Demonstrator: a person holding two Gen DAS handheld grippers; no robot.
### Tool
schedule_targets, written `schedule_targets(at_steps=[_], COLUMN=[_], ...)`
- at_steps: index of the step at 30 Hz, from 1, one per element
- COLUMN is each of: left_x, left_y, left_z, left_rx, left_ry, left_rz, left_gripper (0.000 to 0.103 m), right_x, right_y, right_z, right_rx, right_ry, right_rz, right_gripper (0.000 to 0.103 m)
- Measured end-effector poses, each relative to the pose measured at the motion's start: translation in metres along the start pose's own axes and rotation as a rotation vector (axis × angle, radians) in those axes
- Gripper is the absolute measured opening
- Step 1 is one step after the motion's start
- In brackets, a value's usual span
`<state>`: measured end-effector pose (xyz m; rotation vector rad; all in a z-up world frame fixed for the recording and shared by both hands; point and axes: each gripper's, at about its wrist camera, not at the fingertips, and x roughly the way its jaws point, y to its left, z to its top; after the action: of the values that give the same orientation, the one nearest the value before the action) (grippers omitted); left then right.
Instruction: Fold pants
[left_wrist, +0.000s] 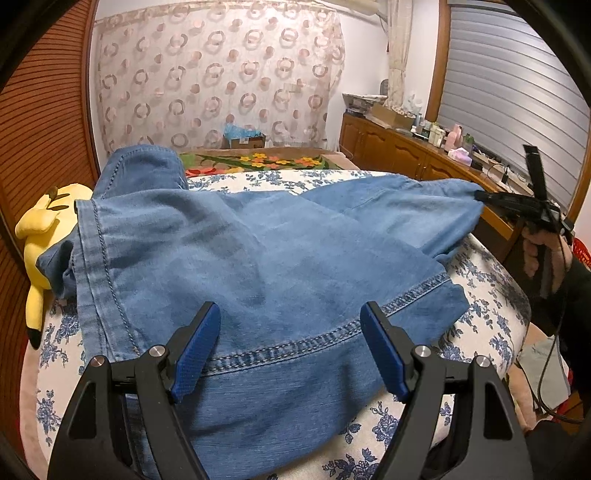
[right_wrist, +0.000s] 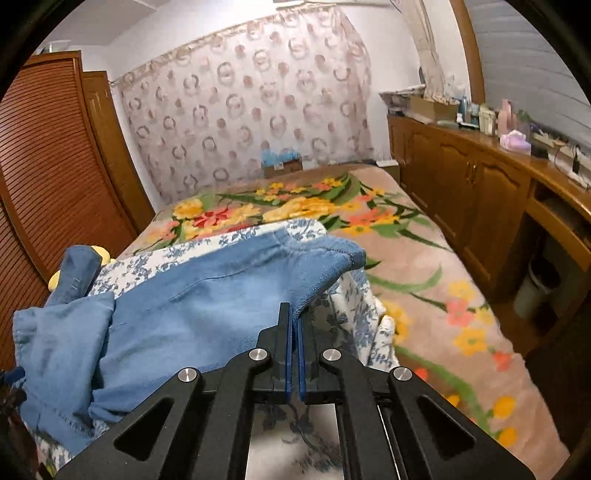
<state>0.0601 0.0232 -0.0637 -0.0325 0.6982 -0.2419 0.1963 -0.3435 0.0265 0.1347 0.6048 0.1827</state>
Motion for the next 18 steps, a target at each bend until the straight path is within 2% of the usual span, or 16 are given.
schedule_targets(at_steps=[7,13,18], left_x=[-0.005,-0.008,-0.012], left_y=[0.003,0.009,0.011], left_z=[0.004,0.004,0.007], left_rx=[0.006,-0.004,-0.008], left_ry=[-0.011,-0.016,-0.021], left_rz=[-0.003,0.008,0.024], left_gripper=[0.079,0.079,0.079], right_x=[-0.029,-0.024,-0.027], right_y=[-0.017,-0.014,0.002], right_z=[-0.013,-0.02,-0.006], right_rx=[-0.009,-0.001,-0.001], right_ry=[-0.02,0.02,-0.005], right_rz=[-0.044,-0.036,0.02], right_gripper=[0.001,0.001,0.001])
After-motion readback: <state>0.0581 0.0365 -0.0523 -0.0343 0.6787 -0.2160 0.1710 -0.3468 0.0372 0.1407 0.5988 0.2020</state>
